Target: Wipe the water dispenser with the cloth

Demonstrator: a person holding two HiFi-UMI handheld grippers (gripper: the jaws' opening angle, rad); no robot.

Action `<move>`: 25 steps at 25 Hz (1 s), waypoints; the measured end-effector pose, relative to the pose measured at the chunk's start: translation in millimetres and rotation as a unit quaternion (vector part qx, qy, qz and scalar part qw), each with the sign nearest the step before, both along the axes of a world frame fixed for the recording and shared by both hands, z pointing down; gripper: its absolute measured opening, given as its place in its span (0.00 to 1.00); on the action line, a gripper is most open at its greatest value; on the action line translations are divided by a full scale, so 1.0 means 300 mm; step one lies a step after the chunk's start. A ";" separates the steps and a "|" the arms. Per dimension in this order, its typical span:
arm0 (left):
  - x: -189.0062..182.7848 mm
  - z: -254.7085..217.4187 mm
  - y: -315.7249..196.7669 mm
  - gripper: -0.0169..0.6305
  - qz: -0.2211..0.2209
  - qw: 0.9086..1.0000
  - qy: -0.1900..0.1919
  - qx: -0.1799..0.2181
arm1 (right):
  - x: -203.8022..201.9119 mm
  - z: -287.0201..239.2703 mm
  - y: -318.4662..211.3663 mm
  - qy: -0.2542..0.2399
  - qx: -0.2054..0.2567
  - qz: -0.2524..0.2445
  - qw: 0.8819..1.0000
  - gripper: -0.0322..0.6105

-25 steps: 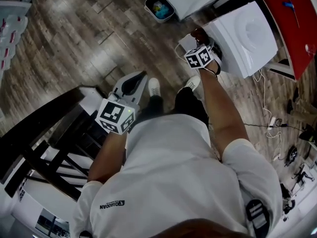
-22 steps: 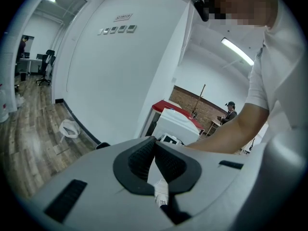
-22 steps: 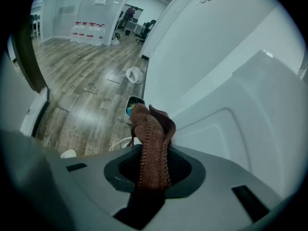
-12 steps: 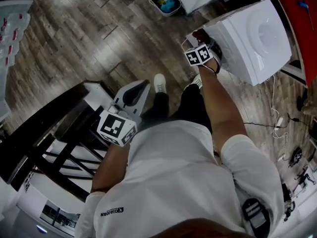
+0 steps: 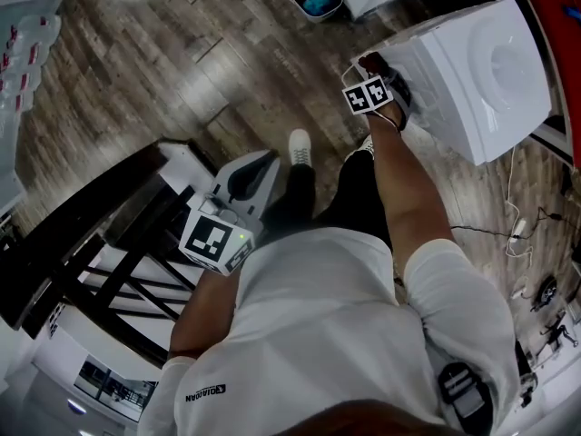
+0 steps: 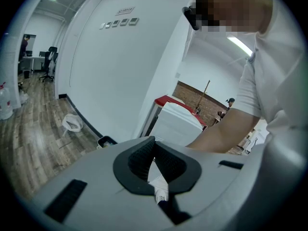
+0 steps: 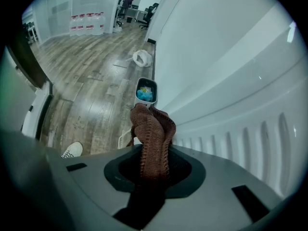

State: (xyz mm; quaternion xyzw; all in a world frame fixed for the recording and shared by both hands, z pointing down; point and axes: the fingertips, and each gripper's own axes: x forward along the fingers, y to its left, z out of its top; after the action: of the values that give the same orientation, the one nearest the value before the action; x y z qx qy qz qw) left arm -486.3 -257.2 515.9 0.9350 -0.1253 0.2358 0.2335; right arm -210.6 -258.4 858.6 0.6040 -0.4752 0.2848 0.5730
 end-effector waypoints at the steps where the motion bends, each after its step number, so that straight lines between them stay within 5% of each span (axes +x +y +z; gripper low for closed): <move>1: -0.004 0.002 0.003 0.02 -0.001 1.000 -0.002 0.001 | -0.002 0.006 -0.003 -0.001 0.001 0.000 1.000 0.19; 10: 0.002 -0.038 0.027 0.02 0.010 1.000 0.006 0.011 | -0.028 -0.085 -0.007 -0.020 0.033 -0.006 0.999 0.19; 17: 0.042 -0.102 0.023 0.02 0.040 0.998 0.034 0.027 | -0.132 -0.367 0.026 -0.077 0.127 -0.037 0.988 0.19; 21: 0.061 -0.155 0.028 0.02 0.066 0.996 0.055 0.040 | -0.276 -0.620 0.091 -0.222 0.242 0.018 0.944 0.19; 25: 0.108 -0.226 0.035 0.02 0.104 0.989 0.086 0.053 | -0.370 -0.895 0.193 -0.296 0.331 0.068 0.893 0.19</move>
State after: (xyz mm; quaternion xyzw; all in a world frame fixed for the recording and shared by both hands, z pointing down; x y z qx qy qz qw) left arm -453.9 -246.6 448.2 0.9707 -0.0195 0.1708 0.1676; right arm -321.6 -200.4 590.0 0.6770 -0.6473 0.3155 0.1520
